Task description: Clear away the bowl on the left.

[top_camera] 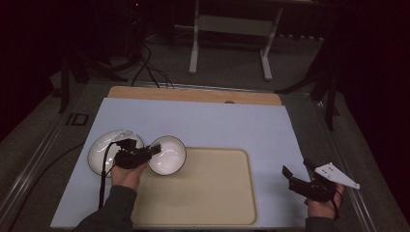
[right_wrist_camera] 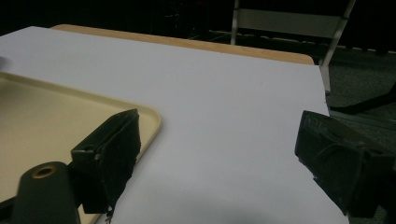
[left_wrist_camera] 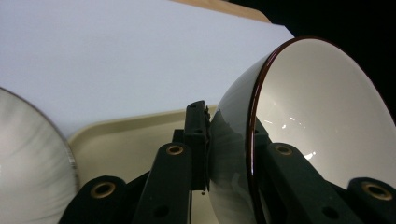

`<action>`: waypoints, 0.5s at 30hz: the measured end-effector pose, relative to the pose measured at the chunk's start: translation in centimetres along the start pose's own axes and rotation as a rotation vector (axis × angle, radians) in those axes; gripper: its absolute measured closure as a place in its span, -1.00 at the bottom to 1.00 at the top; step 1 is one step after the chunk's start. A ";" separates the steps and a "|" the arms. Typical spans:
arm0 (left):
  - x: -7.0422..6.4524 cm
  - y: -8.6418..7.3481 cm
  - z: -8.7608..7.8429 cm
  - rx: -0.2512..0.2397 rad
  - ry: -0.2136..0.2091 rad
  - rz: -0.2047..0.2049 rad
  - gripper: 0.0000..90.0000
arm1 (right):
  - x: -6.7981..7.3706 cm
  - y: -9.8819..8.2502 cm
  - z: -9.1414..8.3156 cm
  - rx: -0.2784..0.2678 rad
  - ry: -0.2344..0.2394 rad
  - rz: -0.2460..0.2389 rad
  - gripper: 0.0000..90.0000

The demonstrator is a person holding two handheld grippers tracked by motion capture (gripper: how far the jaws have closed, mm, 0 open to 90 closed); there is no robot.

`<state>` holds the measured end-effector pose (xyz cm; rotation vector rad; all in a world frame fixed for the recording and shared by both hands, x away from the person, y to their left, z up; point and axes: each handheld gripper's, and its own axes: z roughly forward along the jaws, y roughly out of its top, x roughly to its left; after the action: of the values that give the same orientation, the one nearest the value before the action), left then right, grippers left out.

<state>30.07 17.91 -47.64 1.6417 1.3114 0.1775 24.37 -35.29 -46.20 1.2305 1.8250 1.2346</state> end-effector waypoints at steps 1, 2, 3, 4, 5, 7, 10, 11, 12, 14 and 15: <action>-0.1 -0.1 0.2 0.005 -0.003 0.004 0.76 | 0.0 0.0 0.0 -0.001 0.000 -0.001 -0.69; -0.3 -0.1 0.3 0.009 -0.003 0.008 0.76 | 0.0 0.0 0.0 0.000 0.001 0.000 -0.69; -0.4 -0.2 0.4 0.014 -0.003 0.013 0.76 | 0.0 0.0 0.0 0.000 0.001 0.000 -0.69; -0.5 -0.2 0.5 0.017 -0.004 0.016 0.76 | 0.0 0.0 0.0 0.001 0.001 -0.001 -0.69; -0.6 -0.3 0.7 0.021 -0.004 0.020 0.76 | 0.0 0.0 0.0 0.000 0.002 0.000 -0.69; -0.9 -0.4 1.1 0.033 -0.006 0.027 0.76 | 0.0 0.0 0.0 -0.001 0.001 -0.001 -0.69; -1.4 -0.7 1.6 0.054 -0.013 0.036 0.76 | 0.0 0.0 0.0 -0.002 0.001 -0.001 -0.69; -1.5 -0.7 1.8 0.058 -0.016 0.039 0.76 | 0.0 0.0 0.0 -0.002 0.001 -0.001 -0.69; -1.7 -0.8 1.9 0.062 -0.017 0.041 0.76 | 0.0 0.0 0.0 -0.002 0.001 -0.001 -0.69; -1.9 -1.0 2.2 0.071 -0.016 0.048 0.76 | 0.0 0.0 0.0 -0.001 0.001 -0.001 -0.69; -2.0 -1.0 2.3 0.077 -0.016 0.051 0.76 | 0.0 0.0 0.0 -0.001 0.001 -0.001 -0.69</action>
<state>30.05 14.87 -48.72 1.7391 1.2783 0.1459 24.36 -35.26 -46.16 1.2282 1.8254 1.2356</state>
